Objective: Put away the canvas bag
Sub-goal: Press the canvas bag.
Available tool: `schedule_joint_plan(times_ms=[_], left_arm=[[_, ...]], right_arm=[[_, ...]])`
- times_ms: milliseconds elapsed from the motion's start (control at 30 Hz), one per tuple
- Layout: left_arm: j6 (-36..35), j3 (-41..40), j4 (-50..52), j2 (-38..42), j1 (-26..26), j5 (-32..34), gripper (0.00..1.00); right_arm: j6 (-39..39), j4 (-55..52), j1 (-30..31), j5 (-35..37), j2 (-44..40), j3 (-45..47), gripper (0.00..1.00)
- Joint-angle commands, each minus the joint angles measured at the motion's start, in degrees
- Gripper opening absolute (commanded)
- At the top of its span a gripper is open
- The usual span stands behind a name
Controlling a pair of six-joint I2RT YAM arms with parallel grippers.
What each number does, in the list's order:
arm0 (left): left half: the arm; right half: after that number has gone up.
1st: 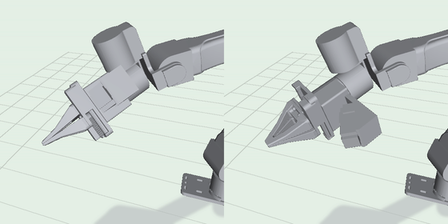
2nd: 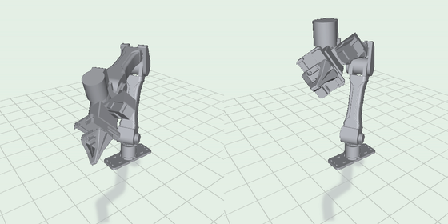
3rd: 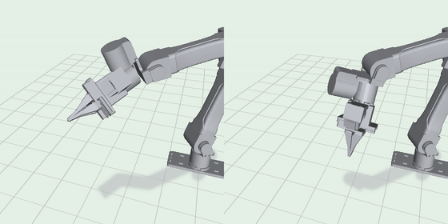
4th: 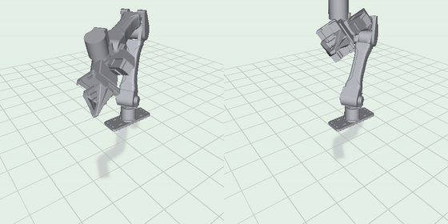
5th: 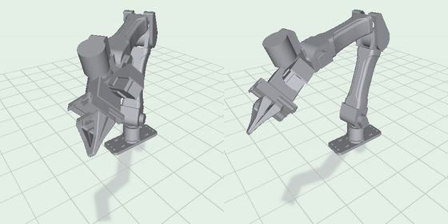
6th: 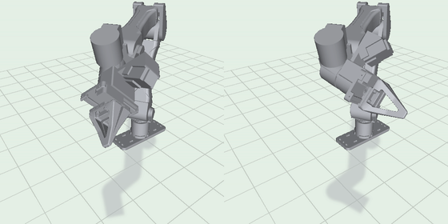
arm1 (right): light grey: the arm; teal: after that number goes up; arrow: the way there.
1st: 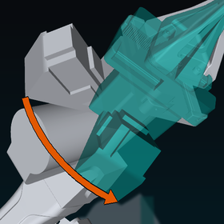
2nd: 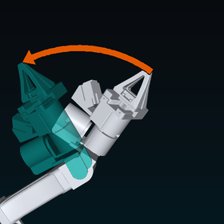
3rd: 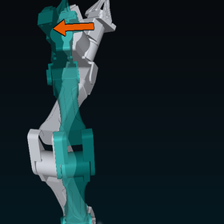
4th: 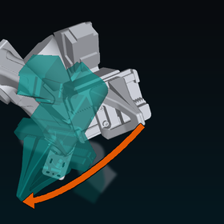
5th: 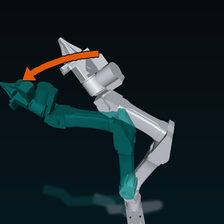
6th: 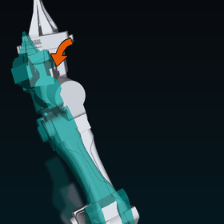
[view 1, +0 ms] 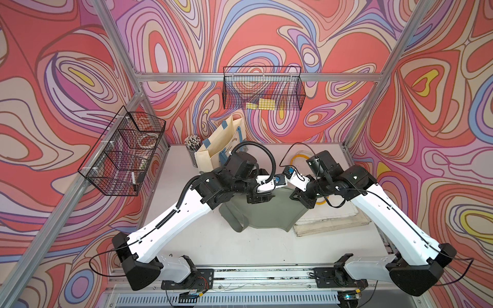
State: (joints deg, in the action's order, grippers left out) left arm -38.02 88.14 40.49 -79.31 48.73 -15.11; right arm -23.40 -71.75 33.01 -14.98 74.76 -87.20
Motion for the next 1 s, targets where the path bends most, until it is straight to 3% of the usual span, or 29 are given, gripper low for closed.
schedule_joint_plan(times_ms=[0, 100, 200, 300, 567, 867, 967], left_arm=[[0.7, 2.3, 0.5, -1.1, 0.3, 0.8, 0.51], [0.2, 2.2, 1.0, -1.2, 0.3, 2.1, 0.31], [0.0, 1.8, 0.6, -0.8, 0.3, 3.2, 0.02], [-0.2, 1.8, 0.7, -0.1, 0.3, 4.0, 0.00], [0.3, -2.8, -1.6, 7.1, -1.2, 2.9, 0.00], [2.5, -9.1, -2.5, 16.4, -5.5, -2.0, 0.00], [2.7, -10.3, -2.5, 17.6, -6.1, -2.1, 0.00]], right_arm=[[-0.2, 2.9, -0.3, -1.9, -0.6, -1.8, 0.00], [0.0, 3.7, -0.3, -2.3, -0.7, -2.1, 0.00], [0.1, 4.1, -0.3, -3.4, -0.6, -2.0, 0.00], [0.2, 4.7, -0.3, -4.3, -0.9, -0.8, 0.00], [1.9, 9.9, -0.4, -6.5, -4.8, 7.5, 0.34], [3.9, 13.8, -0.5, -12.2, -5.1, 8.5, 0.36], [4.1, 14.9, -0.5, -13.6, -5.2, 8.2, 0.28]])
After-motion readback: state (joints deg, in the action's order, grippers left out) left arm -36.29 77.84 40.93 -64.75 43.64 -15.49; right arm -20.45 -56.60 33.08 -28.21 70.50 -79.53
